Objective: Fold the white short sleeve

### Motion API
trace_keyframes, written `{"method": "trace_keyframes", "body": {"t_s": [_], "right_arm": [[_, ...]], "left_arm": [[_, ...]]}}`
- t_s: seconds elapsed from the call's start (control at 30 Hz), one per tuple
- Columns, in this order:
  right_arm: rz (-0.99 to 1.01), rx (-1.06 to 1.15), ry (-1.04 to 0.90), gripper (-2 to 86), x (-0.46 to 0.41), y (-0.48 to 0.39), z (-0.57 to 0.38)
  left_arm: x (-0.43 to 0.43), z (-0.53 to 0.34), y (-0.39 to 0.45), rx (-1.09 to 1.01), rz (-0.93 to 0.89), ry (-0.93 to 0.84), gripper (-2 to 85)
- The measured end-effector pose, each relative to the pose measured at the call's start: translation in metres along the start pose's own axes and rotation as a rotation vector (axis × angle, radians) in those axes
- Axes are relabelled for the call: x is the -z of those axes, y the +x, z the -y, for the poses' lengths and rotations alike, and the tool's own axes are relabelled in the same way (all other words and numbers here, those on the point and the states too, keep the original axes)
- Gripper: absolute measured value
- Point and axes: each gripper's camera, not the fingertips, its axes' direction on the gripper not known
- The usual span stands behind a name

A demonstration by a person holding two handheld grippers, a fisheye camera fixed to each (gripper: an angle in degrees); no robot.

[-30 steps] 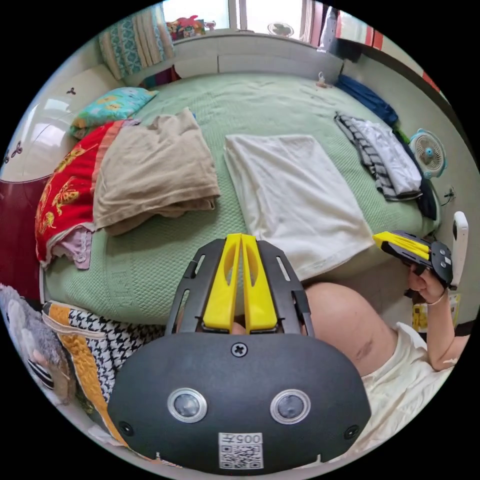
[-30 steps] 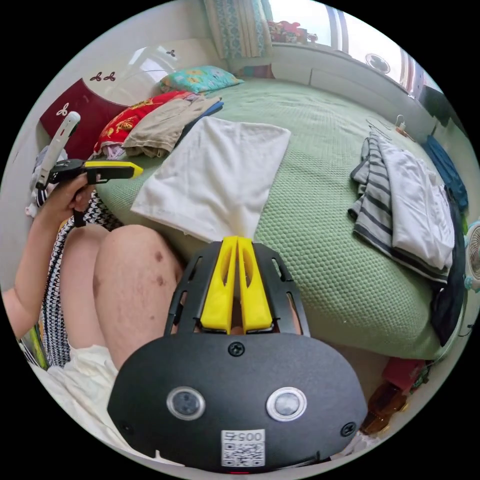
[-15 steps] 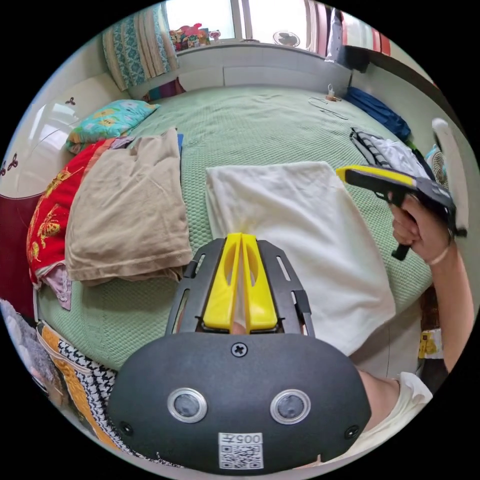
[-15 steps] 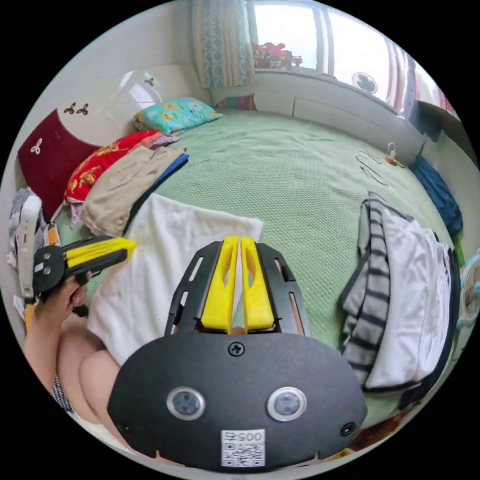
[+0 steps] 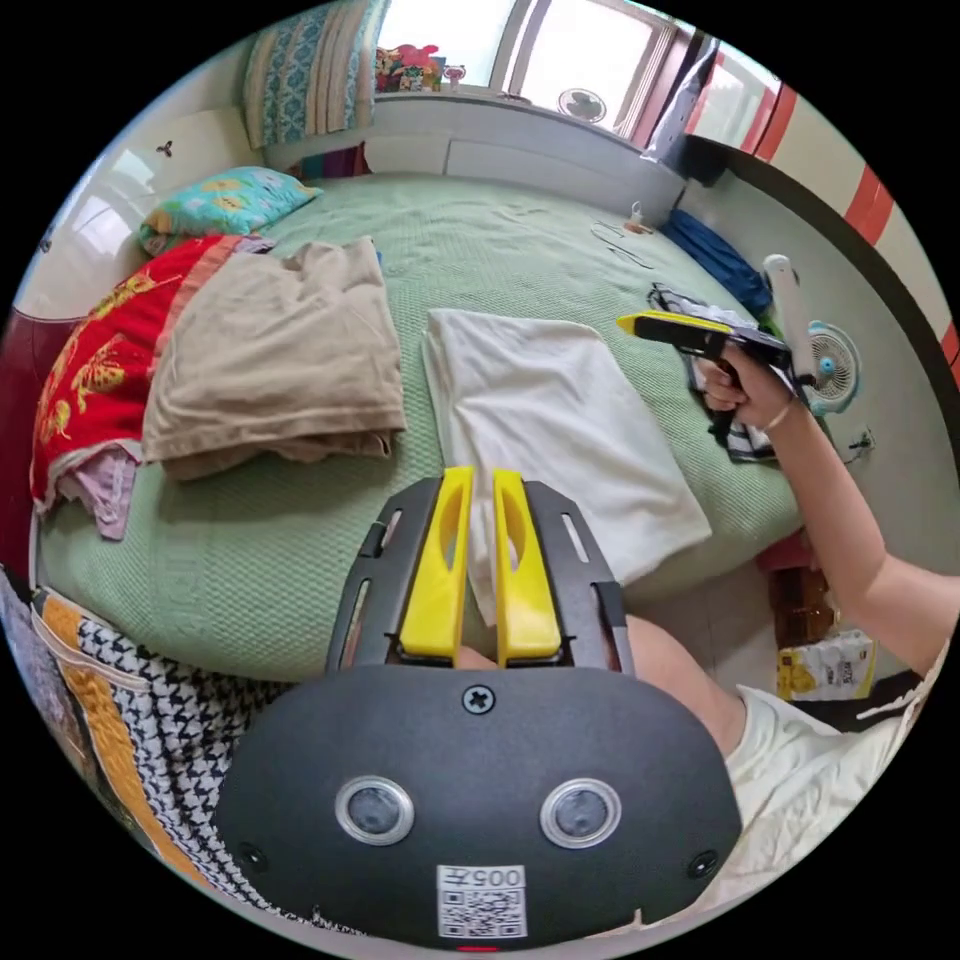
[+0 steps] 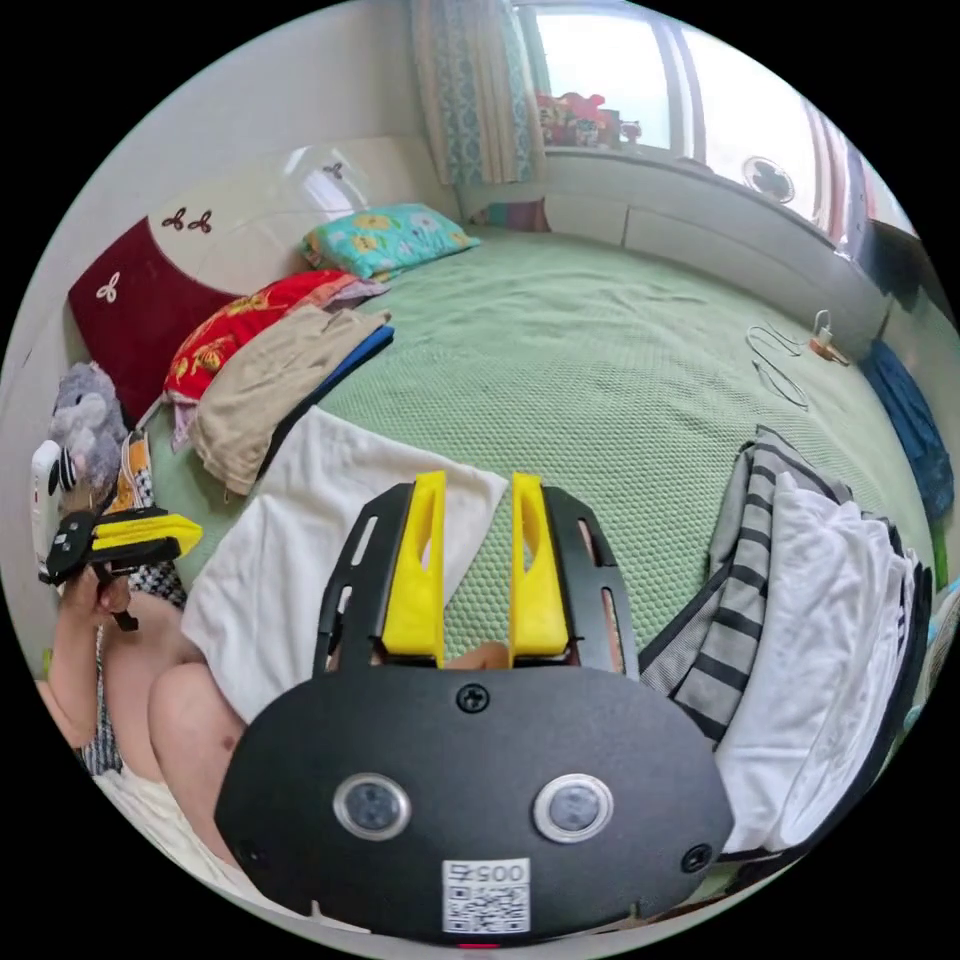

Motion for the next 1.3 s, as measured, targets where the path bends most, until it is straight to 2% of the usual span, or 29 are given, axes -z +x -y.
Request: {"method": "trace_keyframes", "body": {"t_s": [0.07, 0.13, 0.33, 0.6, 0.77, 0.9, 1.03, 1.13, 1.3], "right_arm": [[0.018, -0.005, -0.024, 10.2, -0.005, 0.001, 0.003], [0.071, -0.032, -0.054, 11.4, -0.009, 0.005, 0.007], [0.071, -0.072, -0.076, 12.8, -0.012, 0.013, 0.016], [0.135, -0.115, -0.077, 12.8, -0.026, 0.023, 0.035], [0.080, -0.104, -0.136, 12.0, -0.045, 0.005, 0.048], [0.003, -0.068, -0.133, 9.3, -0.047, -0.014, 0.052], [0.034, -0.031, -0.127, 3.2, -0.044, -0.028, 0.052], [0.009, -0.003, -0.114, 0.9, -0.038, -0.042, 0.053], [-0.031, 0.084, 0.011, 0.3, 0.010, -0.079, 0.058]], "left_arm": [[-0.007, -0.013, -0.003, 0.033, -0.023, -0.050, 12.1], [-0.009, -0.019, -0.004, 0.049, -0.050, -0.063, 14.2], [-0.012, -0.026, -0.006, 0.091, -0.094, -0.072, 16.0], [0.001, -0.023, 0.005, 0.062, -0.021, -0.091, 14.3], [0.013, -0.022, 0.009, 0.071, -0.015, -0.100, 12.1], [0.018, -0.020, 0.013, 0.083, -0.043, -0.100, 8.4], [0.031, -0.019, 0.014, 0.098, -0.044, -0.090, 6.9], [0.050, -0.023, 0.016, 0.107, -0.045, -0.056, 6.4], [0.089, -0.026, 0.025, 0.111, -0.022, 0.001, 6.1]]}}
